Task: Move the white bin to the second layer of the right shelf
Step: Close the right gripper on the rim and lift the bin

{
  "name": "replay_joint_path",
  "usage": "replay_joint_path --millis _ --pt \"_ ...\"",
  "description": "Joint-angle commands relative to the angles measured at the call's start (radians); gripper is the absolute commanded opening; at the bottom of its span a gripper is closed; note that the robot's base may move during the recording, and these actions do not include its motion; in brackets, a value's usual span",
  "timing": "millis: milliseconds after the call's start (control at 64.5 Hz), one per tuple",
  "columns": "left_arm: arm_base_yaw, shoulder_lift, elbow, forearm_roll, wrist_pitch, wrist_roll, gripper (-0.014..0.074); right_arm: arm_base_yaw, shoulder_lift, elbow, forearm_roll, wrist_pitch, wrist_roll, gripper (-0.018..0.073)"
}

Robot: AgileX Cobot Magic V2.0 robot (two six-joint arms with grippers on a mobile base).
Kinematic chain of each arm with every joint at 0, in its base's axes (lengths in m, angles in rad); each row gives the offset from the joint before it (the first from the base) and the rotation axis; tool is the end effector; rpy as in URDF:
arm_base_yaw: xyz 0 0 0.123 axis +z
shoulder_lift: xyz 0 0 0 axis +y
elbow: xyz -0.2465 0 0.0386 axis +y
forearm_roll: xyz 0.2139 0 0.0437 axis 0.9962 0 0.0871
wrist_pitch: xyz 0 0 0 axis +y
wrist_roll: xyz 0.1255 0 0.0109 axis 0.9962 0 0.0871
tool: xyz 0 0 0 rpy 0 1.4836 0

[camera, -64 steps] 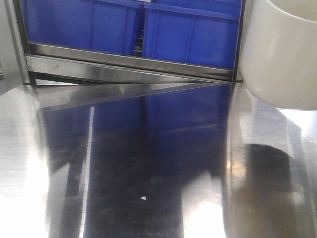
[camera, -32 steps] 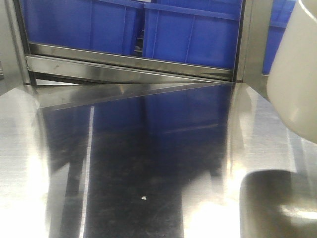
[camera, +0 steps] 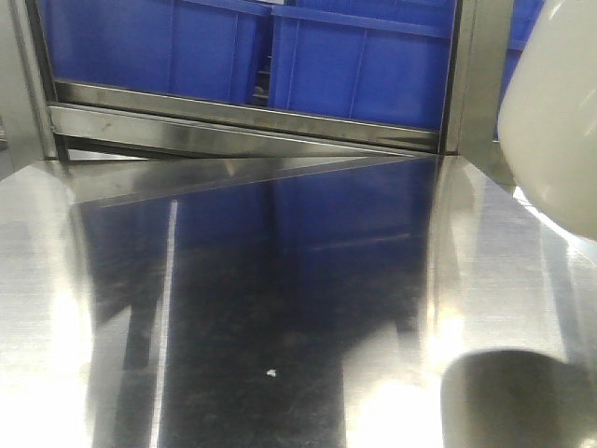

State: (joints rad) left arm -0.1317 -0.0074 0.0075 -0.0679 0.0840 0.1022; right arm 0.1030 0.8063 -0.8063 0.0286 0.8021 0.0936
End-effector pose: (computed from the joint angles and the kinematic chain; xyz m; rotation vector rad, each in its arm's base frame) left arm 0.0922 -0.0129 0.2038 0.1346 1.5623 -0.0809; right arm 0.1651 0.0197 0.2887 0.0013 2.2890 0.1362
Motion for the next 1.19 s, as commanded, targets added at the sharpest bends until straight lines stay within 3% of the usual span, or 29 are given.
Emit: replay_joint_path --millis 0,248,1178 --pt "-0.005 -0.014 0.037 -0.006 -0.084 -0.003 0.0085 -0.016 -0.017 0.002 -0.001 -0.065 0.021 0.0048" --pt "-0.005 -0.014 0.037 -0.006 -0.084 -0.003 0.0085 -0.119 -0.064 0.073 -0.004 -0.068 0.020 0.0048" --pt "-0.005 -0.014 0.037 -0.006 -0.084 -0.003 0.0085 -0.099 -0.074 0.084 -0.019 -0.061 -0.003 0.0048"
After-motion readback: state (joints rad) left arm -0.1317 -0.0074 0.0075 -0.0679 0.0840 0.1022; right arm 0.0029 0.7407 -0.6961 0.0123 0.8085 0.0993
